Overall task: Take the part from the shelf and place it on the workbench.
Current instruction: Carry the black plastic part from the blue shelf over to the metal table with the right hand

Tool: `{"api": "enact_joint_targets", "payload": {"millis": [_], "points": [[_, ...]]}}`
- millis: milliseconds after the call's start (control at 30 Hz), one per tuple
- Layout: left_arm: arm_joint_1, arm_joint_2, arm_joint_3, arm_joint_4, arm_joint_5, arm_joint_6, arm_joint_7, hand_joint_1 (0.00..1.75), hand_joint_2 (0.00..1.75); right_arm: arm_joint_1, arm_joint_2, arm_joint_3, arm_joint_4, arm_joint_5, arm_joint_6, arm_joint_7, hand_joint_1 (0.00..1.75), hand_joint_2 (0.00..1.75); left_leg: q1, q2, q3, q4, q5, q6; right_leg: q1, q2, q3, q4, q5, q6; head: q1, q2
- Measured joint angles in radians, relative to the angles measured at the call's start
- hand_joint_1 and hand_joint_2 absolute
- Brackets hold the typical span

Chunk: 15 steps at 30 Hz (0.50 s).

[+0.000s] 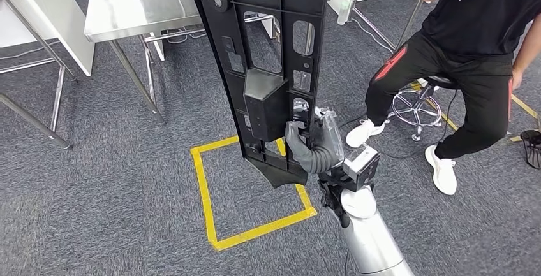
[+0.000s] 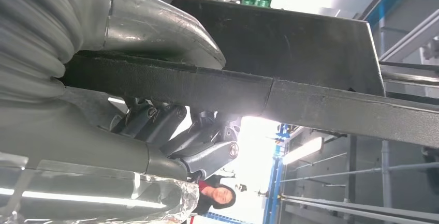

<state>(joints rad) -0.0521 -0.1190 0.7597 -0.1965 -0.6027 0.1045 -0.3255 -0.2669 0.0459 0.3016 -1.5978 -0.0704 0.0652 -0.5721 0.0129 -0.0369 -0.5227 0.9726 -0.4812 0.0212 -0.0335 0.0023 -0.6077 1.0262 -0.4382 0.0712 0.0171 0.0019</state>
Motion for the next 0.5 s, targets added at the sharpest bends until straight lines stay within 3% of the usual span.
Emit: {"api": "enact_joint_targets", "payload": {"millis": [133,200,300,333,367,400,467,500], "points": [[0.0,0.001,0.001,0.0,0.002,0.0,-0.003,0.0,1.75,0.002,0.002,-0.001,-0.001,0.005,-0.002,0.001,1.75,1.75,0.001,0.001,0.001,0.01,-0.019,-0.013,0.003,0.003,0.017,-0.015,-0.01,-0.039,-0.002,0.0],[-0.001,0.001,0.002,0.0,0.003,0.0,-0.005,0.0,1.75,0.001,0.003,-0.001,-0.002,0.007,-0.003,0.001,1.75,1.75,0.005,0.015,-0.022,0.059,-0.043,-0.021,0.002,0.002,0.026,-0.015,-0.018,-0.054,-0.004,0.0],[-0.002,0.001,0.003,0.0,0.003,0.0,-0.006,0.0,1.75,0.001,0.005,-0.001,-0.003,0.008,-0.003,0.001,1.75,1.75,0.006,0.032,-0.143,0.258,-0.104,-0.028,0.007,-0.002,0.041,-0.016,-0.032,-0.072,-0.006,0.0],[-0.001,0.001,0.004,0.0,0.003,0.0,-0.006,0.0,1.75,0.003,0.005,-0.001,-0.003,0.008,-0.003,0.001,1.75,1.75,0.006,0.033,-0.181,0.304,-0.107,-0.026,0.01,-0.002,0.046,-0.016,-0.037,-0.075,-0.006,0.0],[0.0,0.001,0.005,0.0,0.003,0.0,-0.006,0.0,1.75,0.003,0.005,0.0,-0.003,0.008,-0.003,0.001,1.75,1.75,0.005,0.033,-0.203,0.315,-0.089,-0.021,0.013,-0.002,0.053,-0.016,-0.043,-0.077,-0.006,0.0],[0.001,0.001,0.006,0.0,0.003,0.0,-0.006,0.0,1.75,0.004,0.005,0.0,-0.003,0.008,-0.003,0.001,1.75,1.75,0.003,0.033,-0.205,0.289,-0.054,-0.013,0.015,-0.002,0.062,-0.016,-0.05,-0.077,-0.006,0.0],[0.0,0.003,0.007,0.0,0.003,0.0,-0.006,0.0,1.75,0.003,0.006,0.0,-0.003,0.008,-0.003,0.001,1.75,1.75,-0.007,0.035,-0.165,0.164,0.033,0.012,0.02,-0.002,0.081,-0.018,-0.064,-0.076,-0.005,0.0],[0.0,0.003,0.007,0.0,0.003,0.0,-0.006,0.0,1.75,0.002,0.007,0.0,-0.003,0.007,-0.003,0.001,1.75,1.75,-0.013,0.038,-0.14,0.106,0.056,0.024,0.023,-0.002,0.089,-0.02,-0.071,-0.073,-0.005,0.0]]}}
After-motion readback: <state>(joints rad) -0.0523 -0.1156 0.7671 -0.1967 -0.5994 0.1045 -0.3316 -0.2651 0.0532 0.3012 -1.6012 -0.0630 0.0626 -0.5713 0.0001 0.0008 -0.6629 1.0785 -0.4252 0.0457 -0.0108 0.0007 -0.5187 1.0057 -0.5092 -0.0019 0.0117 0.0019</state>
